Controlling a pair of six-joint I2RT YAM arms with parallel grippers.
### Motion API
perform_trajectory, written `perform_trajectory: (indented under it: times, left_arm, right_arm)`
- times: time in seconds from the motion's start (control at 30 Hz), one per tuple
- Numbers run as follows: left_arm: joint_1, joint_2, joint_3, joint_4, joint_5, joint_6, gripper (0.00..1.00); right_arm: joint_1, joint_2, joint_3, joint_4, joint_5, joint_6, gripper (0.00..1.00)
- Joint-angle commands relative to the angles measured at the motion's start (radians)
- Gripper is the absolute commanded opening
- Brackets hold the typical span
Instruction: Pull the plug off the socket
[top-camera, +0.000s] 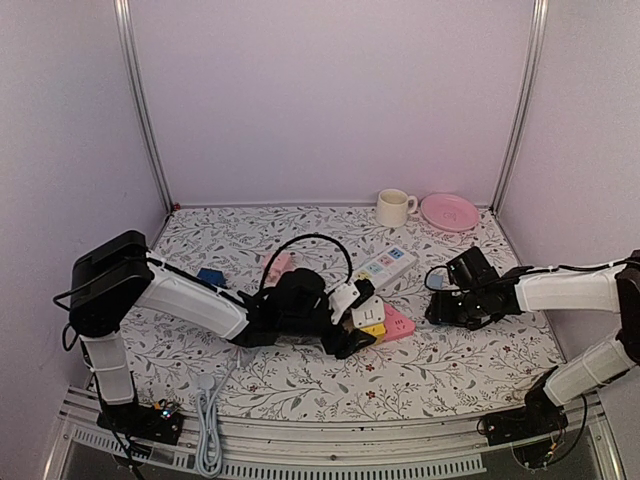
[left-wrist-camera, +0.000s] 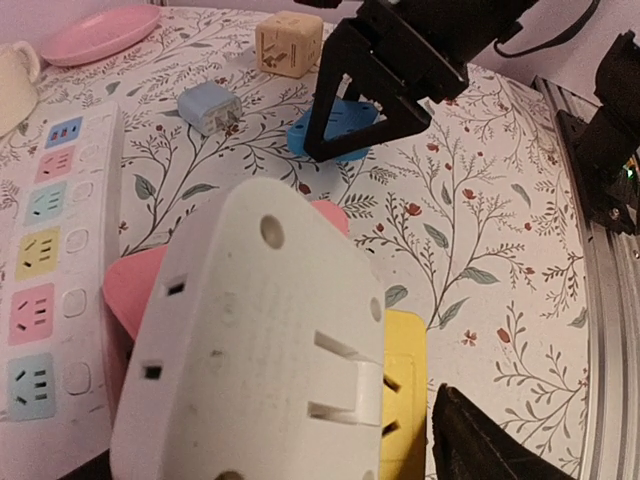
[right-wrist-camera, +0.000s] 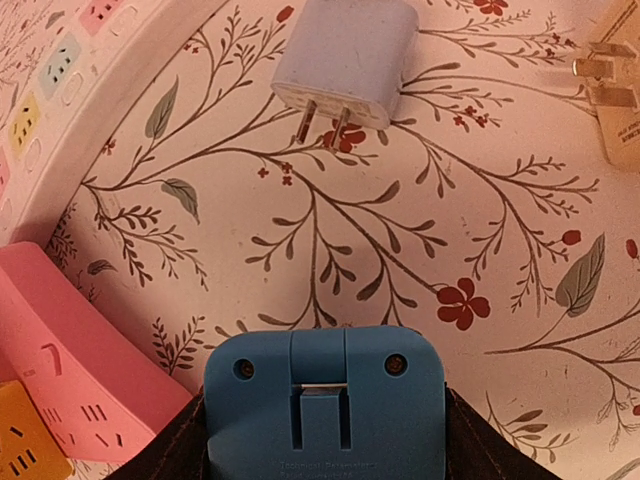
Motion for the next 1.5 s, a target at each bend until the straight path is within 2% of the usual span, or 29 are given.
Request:
perform_trajectory:
  times: [0.0,0.1,0.13,0.17,0.47,0.57,0.7,0.8,1.13,1.47]
  left_arm:
    - [-0.016,-0.033,-0.002,0.032,-0.029,-0.003,0.8]
    - [-0.017,-0.056,-0.026,0.062,-0.048,-0.014,0.82]
    - [-0.017,-0.065,-0.035,0.069,-0.056,-0.015,0.95]
    - [-0.017,-0.073,-0.043,0.074,-0.064,-0.016,0.97]
    - [-0.015,-0.154,-0.131,0.13,-0.119,-0.015,0.97]
    - [-0.014,-0.161,-0.149,0.138,-0.127,-0.018,0.97]
    - [-0.011,-0.169,-0.171,0.152,-0.142,-0.032,0.97]
    - [-0.006,-0.179,-0.192,0.171,-0.146,-0.04,0.97]
    - [0.008,-0.184,-0.237,0.208,-0.133,-0.046,0.96]
    - [0.009,-0.178,-0.257,0.232,-0.143,-0.055,0.95]
  right_arm:
    - [-0.038,0.016,-0.038,0.062,-0.046,0.018,0.37]
    - [-0.066,0.022,-0.053,0.074,-0.057,0.02,0.42]
    - [-0.075,0.024,-0.056,0.074,-0.058,0.021,0.43]
    - [-0.08,0.024,-0.058,0.076,-0.055,0.02,0.46]
    - [-0.081,0.0,-0.032,0.052,-0.045,-0.004,0.81]
    - [-0.081,-0.022,-0.018,0.037,-0.046,-0.016,0.88]
    - [-0.059,-0.05,0.011,-0.002,-0.028,-0.03,0.9]
    - [0.002,-0.069,0.053,-0.037,0.006,-0.037,0.9]
    - [0.303,-0.049,0.276,-0.224,0.169,0.015,0.89]
    - [0.489,0.02,0.407,-0.262,0.214,0.108,0.87]
